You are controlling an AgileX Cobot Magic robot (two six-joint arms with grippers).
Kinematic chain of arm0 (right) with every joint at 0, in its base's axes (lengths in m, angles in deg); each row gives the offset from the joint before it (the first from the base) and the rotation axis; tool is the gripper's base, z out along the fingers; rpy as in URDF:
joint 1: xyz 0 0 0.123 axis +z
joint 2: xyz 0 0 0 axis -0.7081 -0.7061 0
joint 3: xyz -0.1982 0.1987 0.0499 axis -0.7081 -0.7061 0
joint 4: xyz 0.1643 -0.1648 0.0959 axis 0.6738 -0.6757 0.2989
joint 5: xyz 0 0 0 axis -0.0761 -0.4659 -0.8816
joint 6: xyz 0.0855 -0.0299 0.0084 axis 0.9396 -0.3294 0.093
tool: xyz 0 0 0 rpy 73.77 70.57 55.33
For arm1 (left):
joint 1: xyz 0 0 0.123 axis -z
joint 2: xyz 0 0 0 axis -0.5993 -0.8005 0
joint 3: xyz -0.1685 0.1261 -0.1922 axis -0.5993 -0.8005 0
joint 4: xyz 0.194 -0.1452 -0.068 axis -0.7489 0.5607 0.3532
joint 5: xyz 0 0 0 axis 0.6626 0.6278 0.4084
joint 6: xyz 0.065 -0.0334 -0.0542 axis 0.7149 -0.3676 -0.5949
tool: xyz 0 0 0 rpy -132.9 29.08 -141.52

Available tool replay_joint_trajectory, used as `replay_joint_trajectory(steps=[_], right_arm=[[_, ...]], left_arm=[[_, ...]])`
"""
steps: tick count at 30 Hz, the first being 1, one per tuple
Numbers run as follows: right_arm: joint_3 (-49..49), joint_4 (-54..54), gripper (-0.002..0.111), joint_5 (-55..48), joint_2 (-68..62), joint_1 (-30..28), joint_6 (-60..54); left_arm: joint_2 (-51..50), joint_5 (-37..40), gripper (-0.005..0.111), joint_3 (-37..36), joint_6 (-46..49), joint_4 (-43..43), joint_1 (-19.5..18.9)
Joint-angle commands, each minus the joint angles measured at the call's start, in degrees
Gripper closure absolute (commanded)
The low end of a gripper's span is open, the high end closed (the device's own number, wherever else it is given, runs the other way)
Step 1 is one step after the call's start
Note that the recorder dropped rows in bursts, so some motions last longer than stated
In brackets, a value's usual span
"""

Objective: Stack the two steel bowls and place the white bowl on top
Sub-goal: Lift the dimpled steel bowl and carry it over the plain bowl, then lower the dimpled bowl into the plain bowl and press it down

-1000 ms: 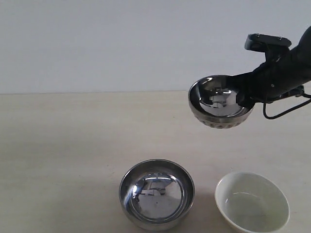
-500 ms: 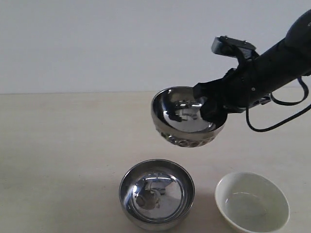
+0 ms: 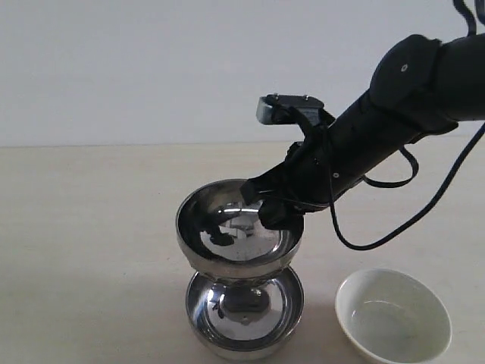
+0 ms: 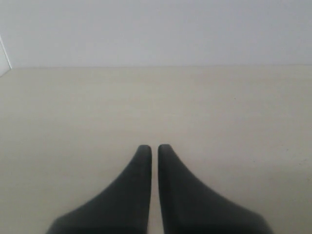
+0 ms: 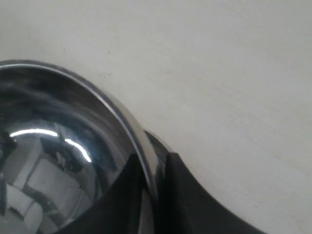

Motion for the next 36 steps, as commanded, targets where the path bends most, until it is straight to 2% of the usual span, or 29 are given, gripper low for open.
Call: replay_joint_trajectory(steps=[1,25,28,33,36], right_arm=[[-0.18,-0.59,0.108,0.17,-2.87,0.22,-0.37],[-0.18,-2.55,0.108,-0.59,-7.42,2.88,-5.58],[-0.18,-2.55,0.099,-0.59,-7.31,2.92,-5.58],[-0.18,-2.55,0.068,-0.59,-7.31,2.92,-5.35],[-0.18,-2.55,0.068,-0.68,-7.31,2.92,-5.35]], left_arm=[[0.16,0.04,0.103,-0.25,-0.73,0.38,-0.19],[0.16,0.04,0.103,-0.25,-0.73,0.38,-0.19],[0.16,0.04,0.103,-0.25,-0.73,0.38,-0.19],[0.16,0.04,0.103,-0.25,-0.73,0.38,-0.19],[0.16,0.04,0.103,-0.25,-0.73,0.38,-0.19]])
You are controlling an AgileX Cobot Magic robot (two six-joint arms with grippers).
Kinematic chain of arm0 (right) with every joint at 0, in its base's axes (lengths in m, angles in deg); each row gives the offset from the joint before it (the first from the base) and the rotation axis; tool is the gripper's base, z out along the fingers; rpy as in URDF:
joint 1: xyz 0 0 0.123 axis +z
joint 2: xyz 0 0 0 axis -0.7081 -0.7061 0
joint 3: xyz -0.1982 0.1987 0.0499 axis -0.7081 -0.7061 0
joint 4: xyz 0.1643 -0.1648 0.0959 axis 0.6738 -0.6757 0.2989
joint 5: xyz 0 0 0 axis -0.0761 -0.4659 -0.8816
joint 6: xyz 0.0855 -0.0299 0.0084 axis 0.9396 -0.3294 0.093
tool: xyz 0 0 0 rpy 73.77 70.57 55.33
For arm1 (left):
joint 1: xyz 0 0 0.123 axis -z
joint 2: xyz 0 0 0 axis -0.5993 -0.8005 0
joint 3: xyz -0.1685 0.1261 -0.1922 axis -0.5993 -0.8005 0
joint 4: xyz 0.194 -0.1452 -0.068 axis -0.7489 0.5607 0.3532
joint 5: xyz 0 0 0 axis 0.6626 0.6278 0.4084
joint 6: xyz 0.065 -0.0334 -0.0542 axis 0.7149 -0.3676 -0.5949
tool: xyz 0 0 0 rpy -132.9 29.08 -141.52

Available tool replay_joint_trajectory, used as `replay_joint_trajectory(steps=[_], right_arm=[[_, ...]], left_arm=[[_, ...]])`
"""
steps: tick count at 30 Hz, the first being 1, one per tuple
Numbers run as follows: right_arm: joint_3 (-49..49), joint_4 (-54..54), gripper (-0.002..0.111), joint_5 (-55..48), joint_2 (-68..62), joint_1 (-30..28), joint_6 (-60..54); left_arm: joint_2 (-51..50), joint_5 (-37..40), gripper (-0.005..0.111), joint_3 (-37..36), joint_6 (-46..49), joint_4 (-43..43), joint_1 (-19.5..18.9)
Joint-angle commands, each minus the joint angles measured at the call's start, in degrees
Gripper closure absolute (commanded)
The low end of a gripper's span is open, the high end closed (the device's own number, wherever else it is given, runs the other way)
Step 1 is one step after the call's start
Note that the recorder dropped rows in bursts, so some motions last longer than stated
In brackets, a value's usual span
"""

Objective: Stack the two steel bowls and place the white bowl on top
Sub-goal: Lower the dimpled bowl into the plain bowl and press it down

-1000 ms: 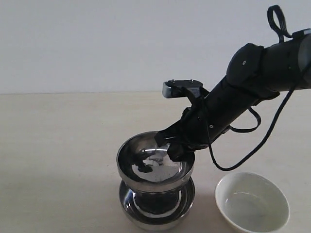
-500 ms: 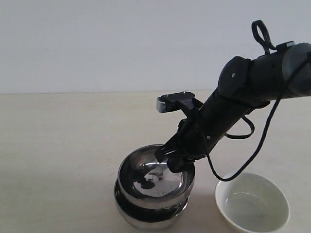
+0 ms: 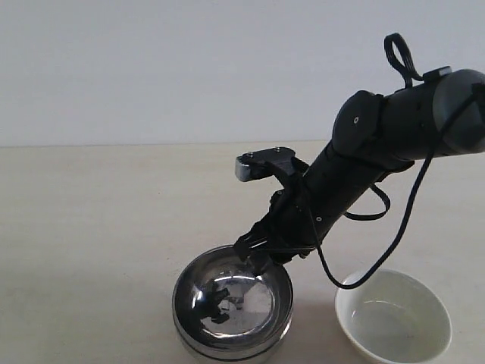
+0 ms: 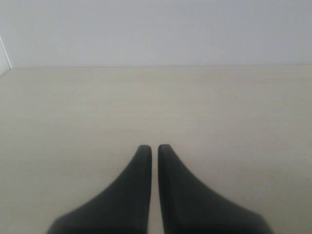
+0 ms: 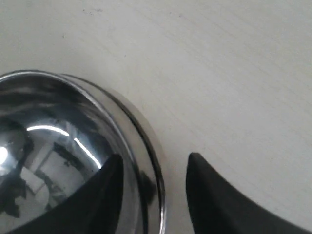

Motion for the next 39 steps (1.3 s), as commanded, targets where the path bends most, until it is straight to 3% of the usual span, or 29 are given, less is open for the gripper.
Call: replay_joint_trajectory(steps=[1,7,9,14,26,39], right_arm=[[-0.06,0.02,0.068,-0.19,0.40,0.07,-0.33],[-0.06,0.02,0.068,1.44,4.36,0.07,-0.97],[-0.06,0.02,0.073,1.53,6.42,0.07,-0.97],[-0.06,0.02,0.108,-1.42,9.85,2.00,-2.89],[-0.06,-0.49,0.108,3.58,2.50,14.78,-2.76],[-0.06,-1.11,0.108,4.72,-2.17,14.90,-2.54]], left_arm=[[0.16,0.04,0.103,-0.25,-0.73,0.38,-0.19],[0.16,0.04,0.103,-0.25,-0.73,0.38,-0.19],[0.16,0.04,0.103,-0.25,-0.73,0.38,-0.19],[0.16,0.04,0.103,-0.25,-0.73,0.38,-0.19],[0.16,0.04,0.103,-0.25,-0.73,0.38,-0.19],[0.16,0.04,0.103,-0.25,-0.73,0.38,-0.19]])
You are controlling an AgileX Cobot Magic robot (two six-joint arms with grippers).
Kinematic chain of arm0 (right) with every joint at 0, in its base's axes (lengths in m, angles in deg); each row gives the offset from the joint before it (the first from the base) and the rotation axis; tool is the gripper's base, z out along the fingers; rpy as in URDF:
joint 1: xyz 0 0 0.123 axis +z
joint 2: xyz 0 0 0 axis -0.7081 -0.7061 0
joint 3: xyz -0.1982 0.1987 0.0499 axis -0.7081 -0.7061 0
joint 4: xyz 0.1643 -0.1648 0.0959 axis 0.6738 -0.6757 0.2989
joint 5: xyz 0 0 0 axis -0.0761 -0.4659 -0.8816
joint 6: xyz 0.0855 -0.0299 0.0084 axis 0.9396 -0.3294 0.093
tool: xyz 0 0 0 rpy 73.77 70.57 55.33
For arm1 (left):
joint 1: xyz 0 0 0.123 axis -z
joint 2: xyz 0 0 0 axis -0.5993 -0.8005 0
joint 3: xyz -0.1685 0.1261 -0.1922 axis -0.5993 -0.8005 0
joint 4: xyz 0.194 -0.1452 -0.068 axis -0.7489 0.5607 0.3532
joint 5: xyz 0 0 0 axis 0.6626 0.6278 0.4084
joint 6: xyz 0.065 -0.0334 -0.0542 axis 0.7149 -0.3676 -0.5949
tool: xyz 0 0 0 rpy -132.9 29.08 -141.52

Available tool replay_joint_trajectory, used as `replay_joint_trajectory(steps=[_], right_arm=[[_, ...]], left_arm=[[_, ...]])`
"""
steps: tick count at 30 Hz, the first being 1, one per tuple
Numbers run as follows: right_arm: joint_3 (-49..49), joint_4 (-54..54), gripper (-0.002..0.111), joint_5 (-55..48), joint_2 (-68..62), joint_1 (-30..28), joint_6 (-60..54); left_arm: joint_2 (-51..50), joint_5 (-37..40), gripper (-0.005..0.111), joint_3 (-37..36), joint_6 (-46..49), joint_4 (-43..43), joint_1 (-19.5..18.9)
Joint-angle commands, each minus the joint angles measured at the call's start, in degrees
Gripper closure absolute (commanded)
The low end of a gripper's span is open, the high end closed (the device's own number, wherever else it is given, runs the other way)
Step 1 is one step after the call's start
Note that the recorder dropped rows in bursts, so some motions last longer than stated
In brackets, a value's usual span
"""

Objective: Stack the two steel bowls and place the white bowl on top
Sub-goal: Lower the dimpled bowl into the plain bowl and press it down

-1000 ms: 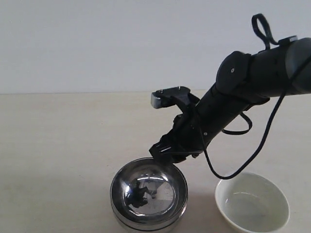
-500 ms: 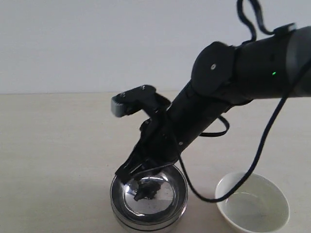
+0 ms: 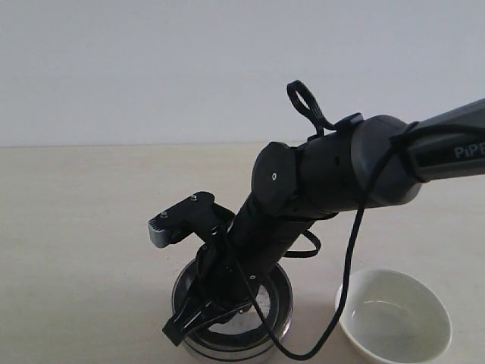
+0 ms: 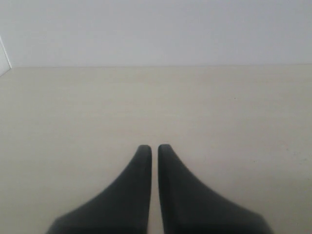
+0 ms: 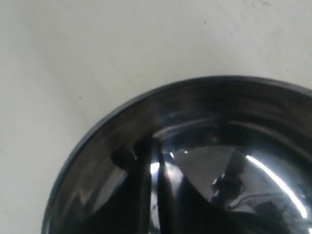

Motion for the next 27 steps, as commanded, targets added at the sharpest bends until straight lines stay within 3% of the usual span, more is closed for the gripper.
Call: replay_joint_trajectory(steps=[1,10,24,27], right_arm=[[-0.06,-0.65,0.108,-0.11,0.33,-0.02,0.40],[-0.06,-11.19,0.108,-2.01,0.09,-0.02,10.23],[-0.06,-12.78,0.108,-2.01,-1.90,-0.02,11.44],[-0.06,-20.63,0.108,-3.80,-1.90,-0.02,17.51]], left_arm=[[0.16,0.04,0.103,-0.25,-0.73,0.38,-0.19],[0.16,0.04,0.103,-0.25,-0.73,0.38,-0.19],[0.16,0.04,0.103,-0.25,-0.73,0.38,-0.19],[0.16,0.04,0.103,-0.25,-0.73,0.38,-0.19]])
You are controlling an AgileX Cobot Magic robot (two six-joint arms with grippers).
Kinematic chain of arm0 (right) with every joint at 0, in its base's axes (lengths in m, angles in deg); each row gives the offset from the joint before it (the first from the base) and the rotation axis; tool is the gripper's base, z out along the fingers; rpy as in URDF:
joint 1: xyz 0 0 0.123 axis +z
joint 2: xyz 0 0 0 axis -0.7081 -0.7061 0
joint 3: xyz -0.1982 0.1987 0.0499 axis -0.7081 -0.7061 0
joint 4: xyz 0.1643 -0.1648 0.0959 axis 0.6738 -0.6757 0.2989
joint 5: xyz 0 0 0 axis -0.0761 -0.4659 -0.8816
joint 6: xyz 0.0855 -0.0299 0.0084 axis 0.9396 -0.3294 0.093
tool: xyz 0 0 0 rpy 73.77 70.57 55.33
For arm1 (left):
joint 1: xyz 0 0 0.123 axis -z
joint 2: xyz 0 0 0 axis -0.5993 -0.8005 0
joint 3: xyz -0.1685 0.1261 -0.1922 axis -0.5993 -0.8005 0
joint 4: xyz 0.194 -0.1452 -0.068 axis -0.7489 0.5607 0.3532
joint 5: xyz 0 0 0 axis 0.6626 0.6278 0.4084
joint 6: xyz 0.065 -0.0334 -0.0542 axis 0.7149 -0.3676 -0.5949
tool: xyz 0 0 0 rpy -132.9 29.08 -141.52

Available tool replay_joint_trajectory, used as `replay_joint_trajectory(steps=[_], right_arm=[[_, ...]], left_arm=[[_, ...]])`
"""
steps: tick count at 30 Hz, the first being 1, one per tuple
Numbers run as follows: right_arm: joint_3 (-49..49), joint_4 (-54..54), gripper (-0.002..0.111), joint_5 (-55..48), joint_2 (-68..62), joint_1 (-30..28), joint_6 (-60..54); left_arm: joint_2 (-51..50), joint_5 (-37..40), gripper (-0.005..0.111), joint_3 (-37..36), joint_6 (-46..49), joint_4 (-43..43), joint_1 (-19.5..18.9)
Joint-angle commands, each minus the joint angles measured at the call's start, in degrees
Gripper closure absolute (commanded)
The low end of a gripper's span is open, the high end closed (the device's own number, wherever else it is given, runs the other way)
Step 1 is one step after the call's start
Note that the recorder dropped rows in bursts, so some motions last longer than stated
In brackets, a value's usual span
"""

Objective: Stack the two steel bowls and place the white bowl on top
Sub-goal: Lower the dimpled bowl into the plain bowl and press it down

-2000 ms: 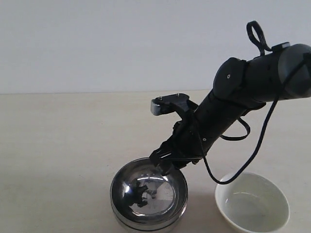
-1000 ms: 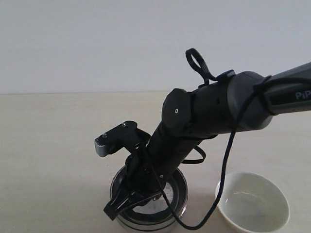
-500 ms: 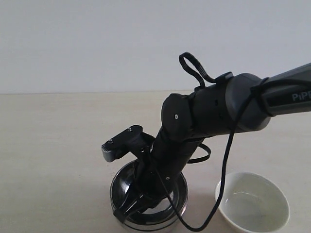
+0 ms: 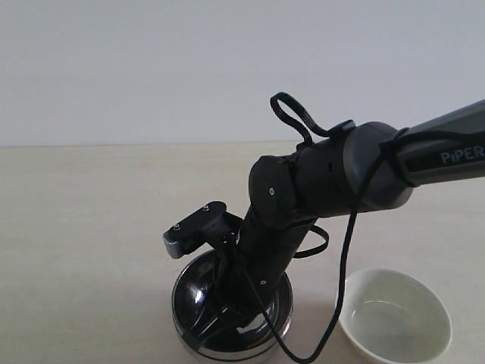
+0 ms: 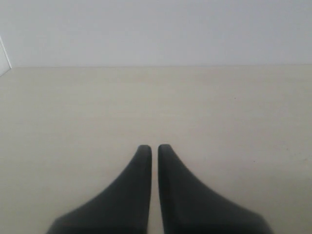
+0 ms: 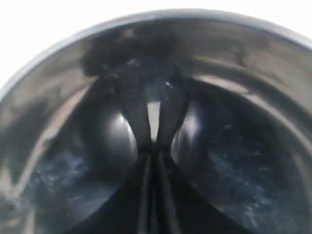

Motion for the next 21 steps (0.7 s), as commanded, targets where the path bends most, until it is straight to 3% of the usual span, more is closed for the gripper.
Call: replay_joint_trajectory(steps=[1,10,14,21], right_arm=[[-0.17,-9.52,0.108,-2.64,-0.26,-0.02,6.43],[-0.17,-14.81,0.108,-6.25,-0.26,-0.02,9.60],[-0.17,-22.03,0.108,-8.55,-0.26,-0.02,15.12],[-0.17,-22.03,0.108,-7.01,7.07,-0.02,15.12]], left_arm=[[0.16,0.04,0.103,-0.25,-0.73,0.38,-0.19],[0.16,0.04,0.103,-0.25,-0.73,0.38,-0.19],[0.16,0.04,0.103,-0.25,-0.73,0.38,-0.19],[0.16,0.04,0.103,-0.25,-0.73,0.38,-0.19]])
